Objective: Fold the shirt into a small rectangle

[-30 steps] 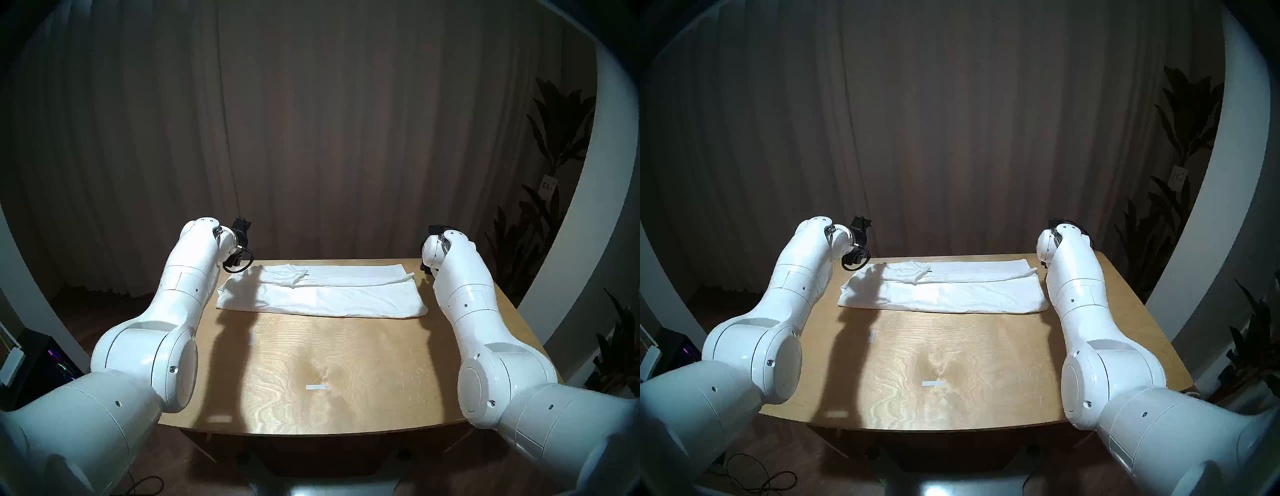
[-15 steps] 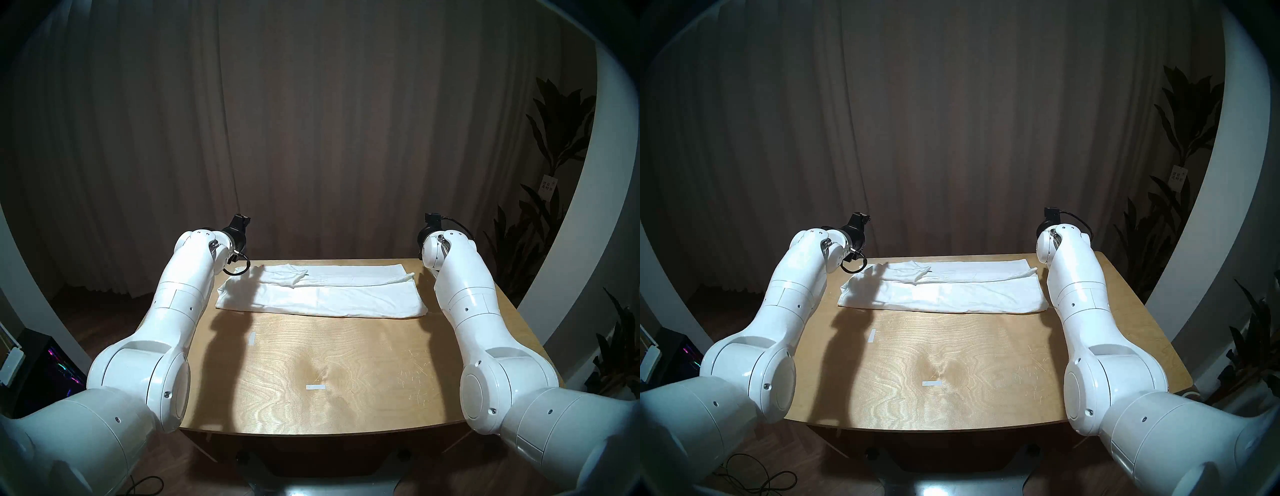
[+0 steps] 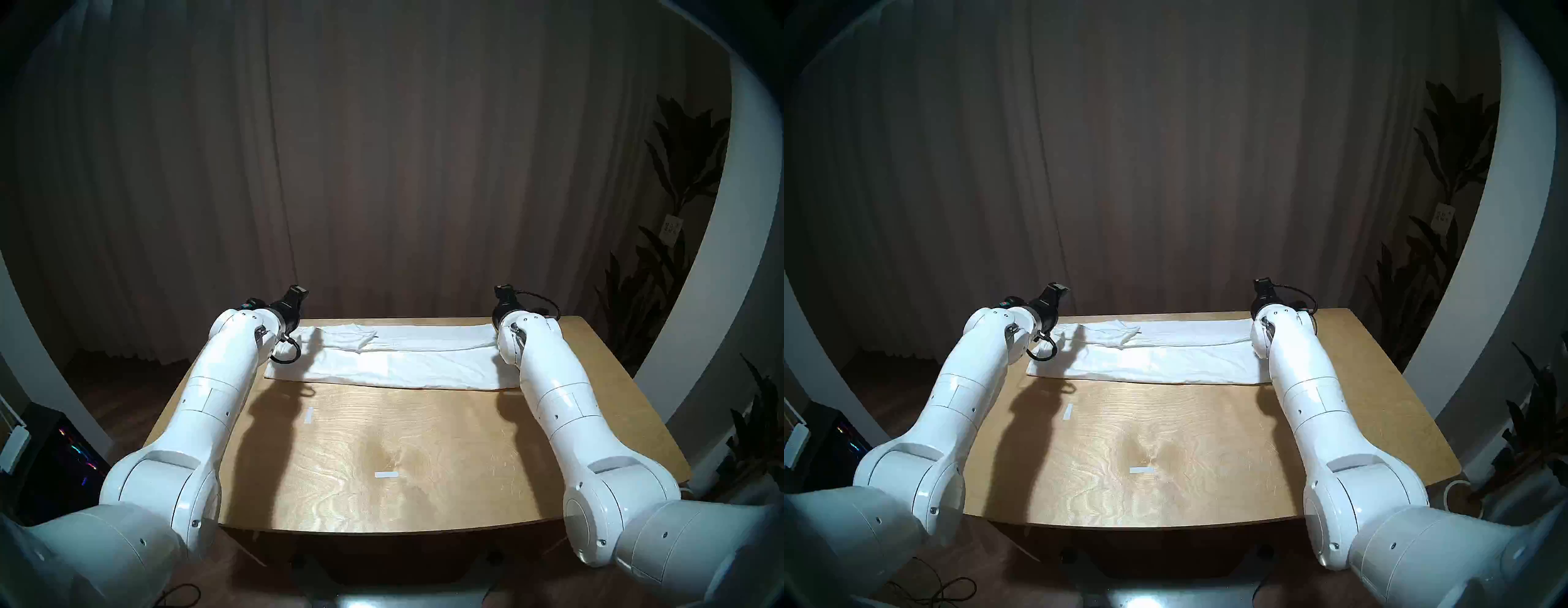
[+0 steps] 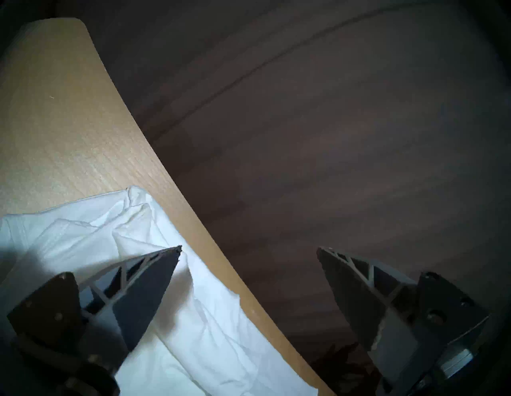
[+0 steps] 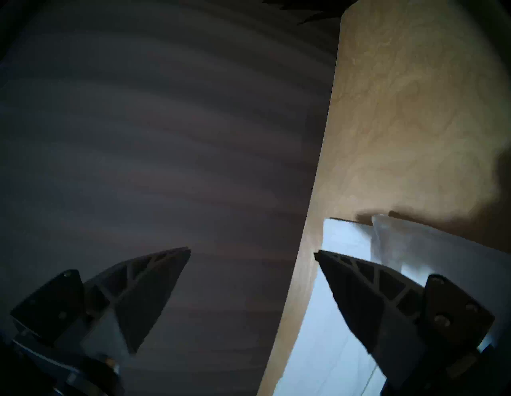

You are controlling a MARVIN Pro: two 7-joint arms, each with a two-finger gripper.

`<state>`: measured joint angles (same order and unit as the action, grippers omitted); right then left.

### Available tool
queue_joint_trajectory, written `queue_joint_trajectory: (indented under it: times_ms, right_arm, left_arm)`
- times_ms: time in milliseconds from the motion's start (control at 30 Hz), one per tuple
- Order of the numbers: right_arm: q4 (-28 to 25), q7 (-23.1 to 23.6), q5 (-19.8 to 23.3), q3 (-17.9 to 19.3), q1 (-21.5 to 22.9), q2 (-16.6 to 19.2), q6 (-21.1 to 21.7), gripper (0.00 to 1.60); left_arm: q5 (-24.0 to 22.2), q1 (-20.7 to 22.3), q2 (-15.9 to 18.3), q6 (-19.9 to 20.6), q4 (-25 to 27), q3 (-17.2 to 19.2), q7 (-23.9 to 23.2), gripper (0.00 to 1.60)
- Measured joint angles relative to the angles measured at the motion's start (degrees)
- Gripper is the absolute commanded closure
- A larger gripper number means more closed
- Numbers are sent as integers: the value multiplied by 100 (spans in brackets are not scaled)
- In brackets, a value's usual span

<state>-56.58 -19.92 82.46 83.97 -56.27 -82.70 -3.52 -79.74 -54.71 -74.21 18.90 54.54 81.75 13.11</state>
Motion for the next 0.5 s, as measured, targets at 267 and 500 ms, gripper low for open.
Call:
queue_joint_trajectory:
  times_ms: [267,500]
  right_arm:
    - [-122,116,-275,-252,-205,113,-14,0]
    - [-225,211,-509,-446,-374,237,-67,0]
  left_arm:
    - [312,-227,121,-63,391,-265,-85,0]
    - [639,-461,275,-155,713,-493,-100,0]
